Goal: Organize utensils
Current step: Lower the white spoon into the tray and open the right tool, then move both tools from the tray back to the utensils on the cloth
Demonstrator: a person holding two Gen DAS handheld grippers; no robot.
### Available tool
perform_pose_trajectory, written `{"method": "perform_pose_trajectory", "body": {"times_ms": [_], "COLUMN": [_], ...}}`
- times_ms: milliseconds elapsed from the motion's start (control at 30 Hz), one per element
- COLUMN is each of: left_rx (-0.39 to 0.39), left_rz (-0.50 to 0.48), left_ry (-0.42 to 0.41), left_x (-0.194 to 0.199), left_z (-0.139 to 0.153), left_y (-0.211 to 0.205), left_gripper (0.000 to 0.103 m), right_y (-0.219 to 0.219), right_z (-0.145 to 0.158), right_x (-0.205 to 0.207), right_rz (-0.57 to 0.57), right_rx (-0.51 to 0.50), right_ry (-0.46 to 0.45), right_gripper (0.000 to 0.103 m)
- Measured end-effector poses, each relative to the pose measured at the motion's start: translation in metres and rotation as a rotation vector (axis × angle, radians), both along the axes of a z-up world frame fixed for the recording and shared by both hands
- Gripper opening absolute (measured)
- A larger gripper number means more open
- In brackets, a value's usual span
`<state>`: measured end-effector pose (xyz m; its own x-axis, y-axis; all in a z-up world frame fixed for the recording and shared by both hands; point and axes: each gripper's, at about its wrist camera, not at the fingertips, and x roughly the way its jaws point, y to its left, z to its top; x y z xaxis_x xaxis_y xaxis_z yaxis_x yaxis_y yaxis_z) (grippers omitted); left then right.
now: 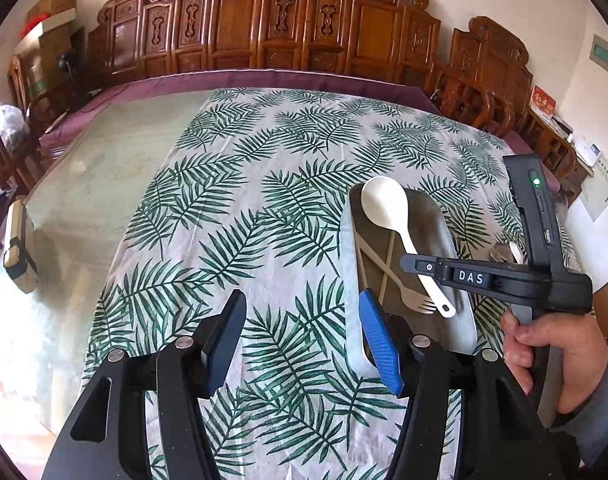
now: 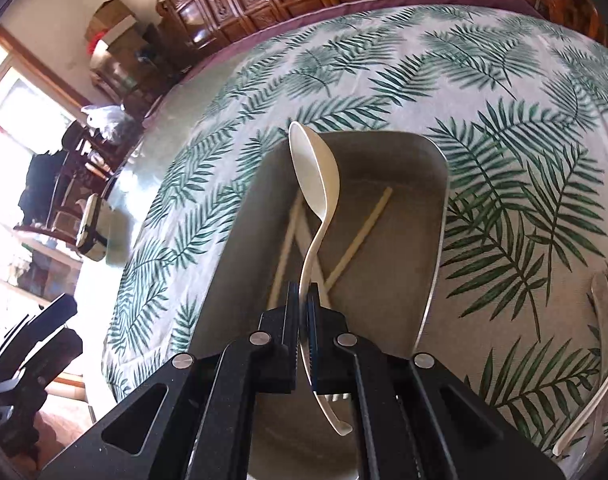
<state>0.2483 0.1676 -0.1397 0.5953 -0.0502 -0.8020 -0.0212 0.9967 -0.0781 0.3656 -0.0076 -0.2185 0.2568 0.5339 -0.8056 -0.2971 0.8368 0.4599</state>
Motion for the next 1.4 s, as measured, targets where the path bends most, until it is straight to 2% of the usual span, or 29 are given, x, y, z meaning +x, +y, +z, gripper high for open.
{"method": "perform_pose_trajectory", "body": {"times_ms": [700,800,967,1200,1300,1400], "left_rx": [0.018,0.017,0.014,0.0,0.001,-0.008], "left_rz": [-0.008,-0.009,-0.018,-0.049,-0.074,-0.105], "left_ry": [0.004,0.0,-0.005,-0.018,-0.025,-0.025], "left_x": [-0.004,-0.005,-0.003,-0.001,0.0,0.002], "left_z": [0.002,0.003,0.007,0.011,0.012,0.012], "left_y": [-0.009,-0.011,-0.02,-0.048,-0.064,-0.083], "left_gripper": [0.056,0.056,0.056,0.063,0.072,0.074], "right_y": [0.003,0.004,-0.005,-0.053,-0.08,-0.113], "right_z": [0.012,0.022,0.04,0.073,0.079,0.081], "right_x": [-0.008,-0.014,-0.025,-0.055,-0.068,-0.082], "right_rz": [0.096,0.113,0.143,0.148,0.14,0.114], "right_rx": [0.051,0.034,0.006,-0.031,-0.055,-0.097], "right_ry": [-0.02,-0.061,-0.124,-0.232,-0.256,-0.279], "right_gripper": [0.014,0.023,0.023,0.023,0.023,0.023]}}
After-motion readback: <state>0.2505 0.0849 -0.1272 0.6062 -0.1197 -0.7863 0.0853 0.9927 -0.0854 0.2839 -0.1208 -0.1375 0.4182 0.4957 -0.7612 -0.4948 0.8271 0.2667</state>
